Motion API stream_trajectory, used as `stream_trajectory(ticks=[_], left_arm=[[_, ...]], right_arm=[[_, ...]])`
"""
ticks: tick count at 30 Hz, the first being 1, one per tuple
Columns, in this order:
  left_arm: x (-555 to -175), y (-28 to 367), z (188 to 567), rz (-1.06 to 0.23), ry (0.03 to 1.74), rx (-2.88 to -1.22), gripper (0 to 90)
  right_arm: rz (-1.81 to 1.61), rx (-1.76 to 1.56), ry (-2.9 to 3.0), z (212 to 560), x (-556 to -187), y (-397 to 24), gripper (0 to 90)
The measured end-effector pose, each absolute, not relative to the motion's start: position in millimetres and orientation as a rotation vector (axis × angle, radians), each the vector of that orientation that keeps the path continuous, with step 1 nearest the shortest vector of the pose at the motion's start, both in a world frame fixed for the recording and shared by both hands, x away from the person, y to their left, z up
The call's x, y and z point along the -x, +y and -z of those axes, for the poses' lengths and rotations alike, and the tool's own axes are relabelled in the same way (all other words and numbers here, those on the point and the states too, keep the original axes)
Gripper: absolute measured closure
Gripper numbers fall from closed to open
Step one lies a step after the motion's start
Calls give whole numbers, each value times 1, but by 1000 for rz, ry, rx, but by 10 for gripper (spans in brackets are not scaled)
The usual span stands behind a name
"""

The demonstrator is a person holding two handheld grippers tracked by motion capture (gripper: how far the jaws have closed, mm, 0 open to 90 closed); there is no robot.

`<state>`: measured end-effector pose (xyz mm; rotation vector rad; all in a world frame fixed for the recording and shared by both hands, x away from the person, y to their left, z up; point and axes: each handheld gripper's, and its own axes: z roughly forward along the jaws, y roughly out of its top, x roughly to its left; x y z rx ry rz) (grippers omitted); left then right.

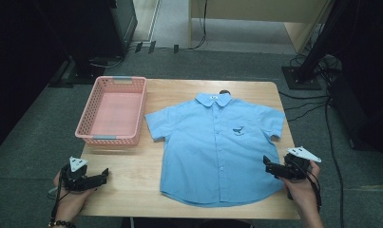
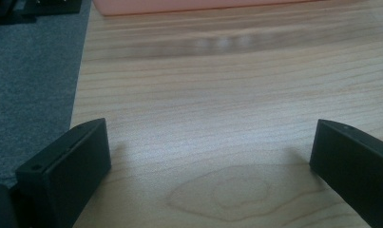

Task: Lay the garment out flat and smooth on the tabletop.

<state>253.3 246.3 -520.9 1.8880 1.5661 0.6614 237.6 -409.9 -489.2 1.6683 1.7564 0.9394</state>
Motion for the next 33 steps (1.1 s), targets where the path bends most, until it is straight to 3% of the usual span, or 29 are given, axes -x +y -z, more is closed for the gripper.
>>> stream_trajectory(ticks=[33], left_arm=[[-253,246,521,-661,1566,-1888,0]], right_arm=[[-840,-1741,1768,515,-201,-436,0]])
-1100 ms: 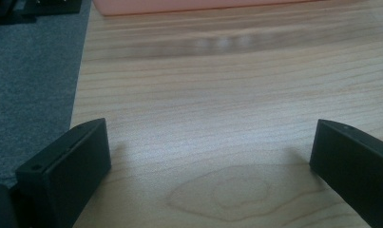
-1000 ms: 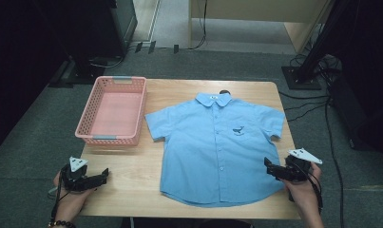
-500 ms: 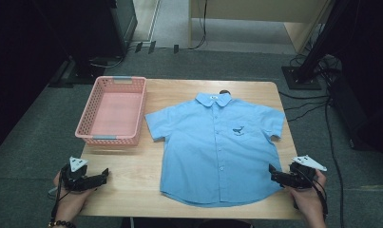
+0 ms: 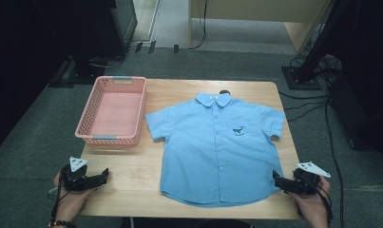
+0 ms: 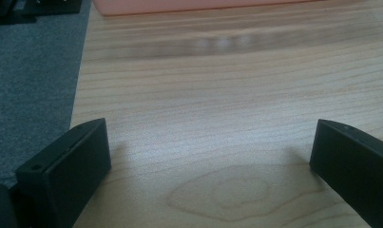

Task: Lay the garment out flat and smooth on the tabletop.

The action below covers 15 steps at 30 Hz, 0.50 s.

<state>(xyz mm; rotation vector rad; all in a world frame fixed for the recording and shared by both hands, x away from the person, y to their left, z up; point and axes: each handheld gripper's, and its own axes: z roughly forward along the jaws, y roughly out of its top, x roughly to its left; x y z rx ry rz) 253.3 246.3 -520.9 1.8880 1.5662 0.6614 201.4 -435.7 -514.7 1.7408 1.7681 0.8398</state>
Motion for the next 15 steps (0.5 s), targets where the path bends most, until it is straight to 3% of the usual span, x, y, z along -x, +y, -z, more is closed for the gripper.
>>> stream_trajectory(ticks=[15], left_arm=[[-253,246,521,-662,1567,-1886,0]], right_arm=[[-784,-1748,1765,528,-188,-445,0]])
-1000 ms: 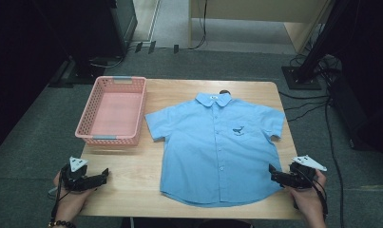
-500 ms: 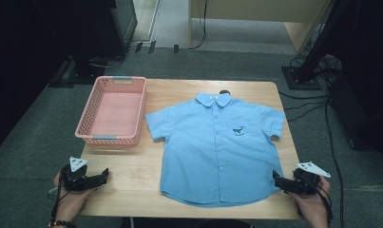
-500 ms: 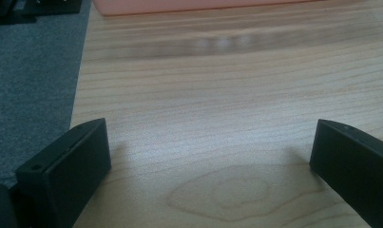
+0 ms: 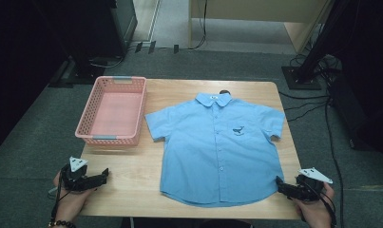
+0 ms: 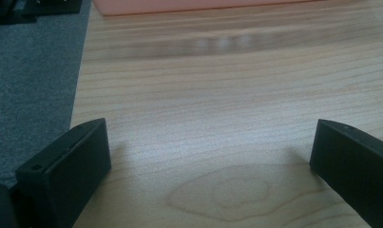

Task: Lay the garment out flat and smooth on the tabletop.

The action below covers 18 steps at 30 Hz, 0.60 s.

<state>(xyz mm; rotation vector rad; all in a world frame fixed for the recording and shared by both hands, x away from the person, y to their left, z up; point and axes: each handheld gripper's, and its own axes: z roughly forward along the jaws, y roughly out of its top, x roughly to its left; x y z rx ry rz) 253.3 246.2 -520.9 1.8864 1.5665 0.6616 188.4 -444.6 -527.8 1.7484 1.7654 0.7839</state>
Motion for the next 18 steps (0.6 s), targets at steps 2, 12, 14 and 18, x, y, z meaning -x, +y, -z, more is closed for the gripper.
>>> stream_trajectory(ticks=[2,12,14,18], left_arm=[[-253,246,521,-661,1566,-1888,0],[-253,246,521,-661,1566,-1887,0],[-253,246,521,-662,1566,-1887,0],[-253,246,521,-662,1567,-1885,0]], right_arm=[[-773,-1746,1769,529,-189,-444,0],[-772,-1758,1769,529,-189,-444,0],[-773,-1758,1769,529,-189,-444,0],[-773,-1758,1768,529,-189,-444,0]])
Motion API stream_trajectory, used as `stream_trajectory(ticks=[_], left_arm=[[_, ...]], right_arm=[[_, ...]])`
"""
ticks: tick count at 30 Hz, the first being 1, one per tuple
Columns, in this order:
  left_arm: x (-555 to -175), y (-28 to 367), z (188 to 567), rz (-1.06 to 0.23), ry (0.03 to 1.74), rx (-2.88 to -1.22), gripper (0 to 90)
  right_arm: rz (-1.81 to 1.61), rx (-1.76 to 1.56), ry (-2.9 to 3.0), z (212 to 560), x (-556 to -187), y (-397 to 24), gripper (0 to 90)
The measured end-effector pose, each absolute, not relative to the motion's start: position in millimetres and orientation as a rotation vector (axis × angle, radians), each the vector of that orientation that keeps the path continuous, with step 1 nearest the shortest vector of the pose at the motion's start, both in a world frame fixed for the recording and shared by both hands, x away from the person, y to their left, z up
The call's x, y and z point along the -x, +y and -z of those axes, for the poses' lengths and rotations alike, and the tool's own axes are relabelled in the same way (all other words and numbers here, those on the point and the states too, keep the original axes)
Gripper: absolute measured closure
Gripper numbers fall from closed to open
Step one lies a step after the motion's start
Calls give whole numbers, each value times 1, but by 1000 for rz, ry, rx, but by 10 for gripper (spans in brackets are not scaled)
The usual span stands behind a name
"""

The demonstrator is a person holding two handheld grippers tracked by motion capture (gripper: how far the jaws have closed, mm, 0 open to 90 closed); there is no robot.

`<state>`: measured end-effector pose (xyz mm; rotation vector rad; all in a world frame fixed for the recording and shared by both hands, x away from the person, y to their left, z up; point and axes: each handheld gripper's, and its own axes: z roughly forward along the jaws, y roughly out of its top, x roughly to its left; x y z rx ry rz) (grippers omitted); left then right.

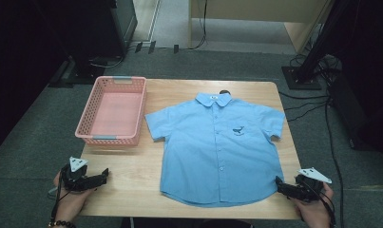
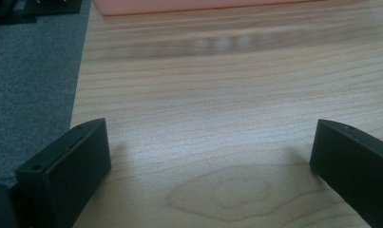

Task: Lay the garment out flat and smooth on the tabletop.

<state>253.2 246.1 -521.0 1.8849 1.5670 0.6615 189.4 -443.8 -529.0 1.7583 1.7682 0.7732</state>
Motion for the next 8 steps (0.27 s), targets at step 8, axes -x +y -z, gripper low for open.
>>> stream_trajectory(ticks=[8], left_arm=[[-253,246,521,-661,1565,-1886,0]], right_arm=[[-773,-1758,1768,529,-189,-444,0]])
